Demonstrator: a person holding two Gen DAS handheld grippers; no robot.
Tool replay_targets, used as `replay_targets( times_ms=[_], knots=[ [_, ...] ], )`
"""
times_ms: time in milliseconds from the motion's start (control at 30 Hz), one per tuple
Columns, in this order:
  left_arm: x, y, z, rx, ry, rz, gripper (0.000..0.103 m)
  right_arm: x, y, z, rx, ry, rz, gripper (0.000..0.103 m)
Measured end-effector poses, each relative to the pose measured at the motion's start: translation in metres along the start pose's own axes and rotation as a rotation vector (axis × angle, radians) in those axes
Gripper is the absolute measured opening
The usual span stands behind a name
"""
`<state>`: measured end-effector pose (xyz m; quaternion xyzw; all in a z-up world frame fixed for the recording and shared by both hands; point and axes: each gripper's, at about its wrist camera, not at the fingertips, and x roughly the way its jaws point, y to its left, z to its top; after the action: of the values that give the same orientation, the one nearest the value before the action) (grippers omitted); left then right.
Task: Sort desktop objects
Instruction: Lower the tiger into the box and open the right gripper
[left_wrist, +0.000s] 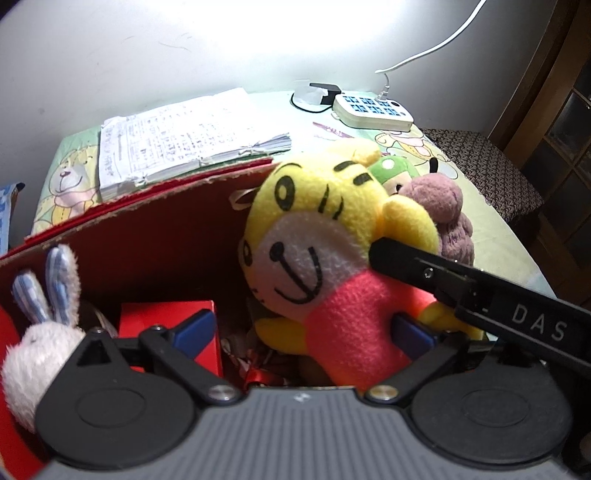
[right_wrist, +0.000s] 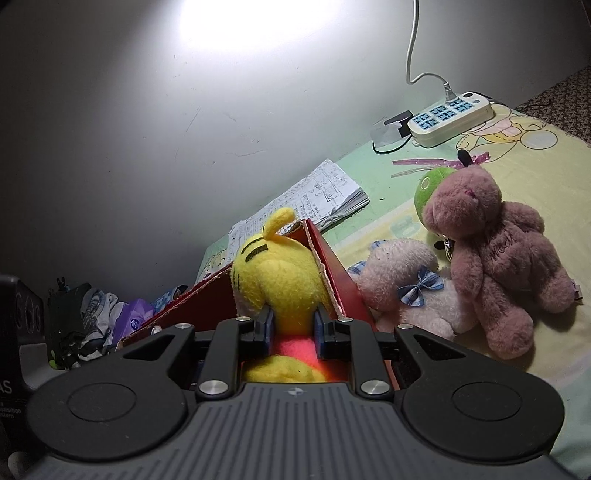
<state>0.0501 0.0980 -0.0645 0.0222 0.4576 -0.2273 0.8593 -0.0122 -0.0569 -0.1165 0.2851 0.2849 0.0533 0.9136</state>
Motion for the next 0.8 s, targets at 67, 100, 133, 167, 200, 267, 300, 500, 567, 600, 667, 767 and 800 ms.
replay_targets(
  times_ms=[67, 100, 133, 167, 200, 267, 300, 500, 567, 600, 667, 767, 800],
  knots=[
    [-0.001, -0.001, 0.000, 0.010, -0.007, 0.003, 0.103, 0.000, 0.000, -0.001, -0.029, -0.003, 0.010, 0.019],
    [0.000, -0.001, 0.000, 0.010, -0.008, -0.001, 0.103, 0.000, 0.000, -0.001, -0.037, -0.003, 0.017, 0.020],
    [0.000, 0.000, -0.001, 0.008, -0.008, -0.006, 0.103, 0.000, -0.001, 0.000, -0.040, -0.003, 0.022, 0.020],
    [0.001, 0.002, -0.001, 0.002, -0.006, -0.013, 0.103, 0.000, -0.002, 0.000, -0.042, -0.003, 0.028, 0.020],
    [0.001, 0.004, -0.002, -0.005, -0.004, -0.019, 0.103, 0.000, -0.002, -0.001, -0.047, -0.005, 0.033, 0.020],
    [0.001, 0.006, -0.003, -0.015, -0.004, -0.024, 0.103, 0.000, -0.002, -0.001, -0.057, -0.006, 0.038, 0.020],
    [0.000, 0.006, -0.004, -0.014, -0.007, -0.021, 0.103, 0.000, -0.002, -0.001, -0.062, -0.007, 0.039, 0.020],
    [-0.015, 0.006, -0.007, -0.023, -0.023, 0.014, 0.103, 0.000, -0.002, 0.000, -0.061, -0.002, 0.049, 0.020],
    [-0.019, 0.008, -0.008, -0.035, -0.029, 0.045, 0.101, 0.000, -0.004, 0.003, -0.042, 0.009, 0.055, 0.020],
    [-0.021, 0.010, -0.008, -0.042, -0.030, 0.072, 0.101, 0.000, -0.006, 0.005, -0.025, 0.016, 0.060, 0.020],
    [-0.021, 0.014, -0.008, -0.060, -0.029, 0.133, 0.101, 0.001, -0.006, 0.006, -0.013, 0.021, 0.062, 0.020],
    [-0.016, 0.019, -0.007, -0.084, -0.008, 0.200, 0.100, 0.001, -0.002, 0.005, -0.045, 0.018, 0.052, 0.020],
    [-0.013, 0.020, -0.007, -0.089, 0.000, 0.209, 0.100, 0.000, 0.000, 0.005, -0.057, 0.014, 0.047, 0.020]
  ],
)
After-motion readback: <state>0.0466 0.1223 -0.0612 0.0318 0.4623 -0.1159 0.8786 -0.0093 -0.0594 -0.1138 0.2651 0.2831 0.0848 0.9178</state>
